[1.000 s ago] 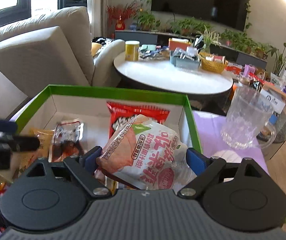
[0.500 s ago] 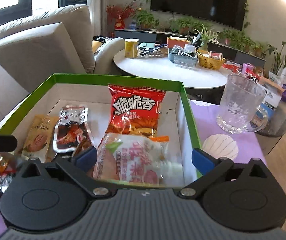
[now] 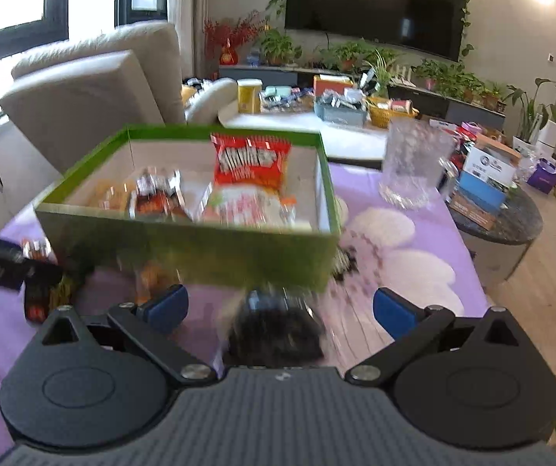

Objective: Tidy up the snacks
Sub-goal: 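Grasp the black seaweed packet with the left tool while the right tool grasps a clear snack bag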

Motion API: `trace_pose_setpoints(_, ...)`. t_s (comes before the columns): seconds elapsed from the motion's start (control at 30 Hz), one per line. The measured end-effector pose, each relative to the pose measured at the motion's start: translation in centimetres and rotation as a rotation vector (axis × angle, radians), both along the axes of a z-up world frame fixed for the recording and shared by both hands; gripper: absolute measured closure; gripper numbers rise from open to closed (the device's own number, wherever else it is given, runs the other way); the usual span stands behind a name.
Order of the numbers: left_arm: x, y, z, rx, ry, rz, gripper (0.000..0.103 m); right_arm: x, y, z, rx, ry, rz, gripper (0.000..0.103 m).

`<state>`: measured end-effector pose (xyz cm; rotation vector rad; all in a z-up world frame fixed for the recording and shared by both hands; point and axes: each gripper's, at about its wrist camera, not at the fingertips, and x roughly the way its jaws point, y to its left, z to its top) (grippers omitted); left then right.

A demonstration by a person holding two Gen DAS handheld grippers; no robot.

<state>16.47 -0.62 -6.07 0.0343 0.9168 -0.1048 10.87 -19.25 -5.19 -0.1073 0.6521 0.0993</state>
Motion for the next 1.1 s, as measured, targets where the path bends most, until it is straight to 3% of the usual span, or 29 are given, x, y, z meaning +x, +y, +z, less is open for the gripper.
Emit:
trace_pose_setpoints(0.17,0.1,-1.4,-1.8,0.076,0.017,0.008,0.036,-1.1,-1.0,-0.8,0.002,0.036,-0.028,0.041)
trace_pose_setpoints(0.23,-0.1,-1.4,-2.0,0.092,-0.003,0.000,0.042,-1.3,-1.3,-0.9,0.016,0.044,-0.039,0.041)
trace_pose_setpoints(0.37,-0.8,0.2,-1.1,0.000,-0.022,0.007,0.048,-2.4,-1.2,-1.1,0.050,0.063,0.001,0.041)
trace_pose_setpoints(0.53,-2.5,1.3,0.4,-0.021,-0.067,0.005,0.048,-4.6,0.7,-1.8,0.071,0.098,0.287,0.041)
trace_pose_setpoints(0.87,-5.9,3.6,2.2,-0.041,-0.087,0.048,0.048,-5.6,5.1,-2.8,-0.110,0.114,0.736,0.041)
trace_pose_setpoints(0.97,-6.5,4.0,2.4,-0.040,-0.092,0.066,0.048,-5.4,5.6,-3.6,-0.197,0.101,0.814,0.040)
trace_pose_setpoints(1.1,-6.8,4.1,2.5,-0.043,-0.089,0.074,0.048,-3.0,5.3,-3.7,-0.133,0.156,0.847,0.040)
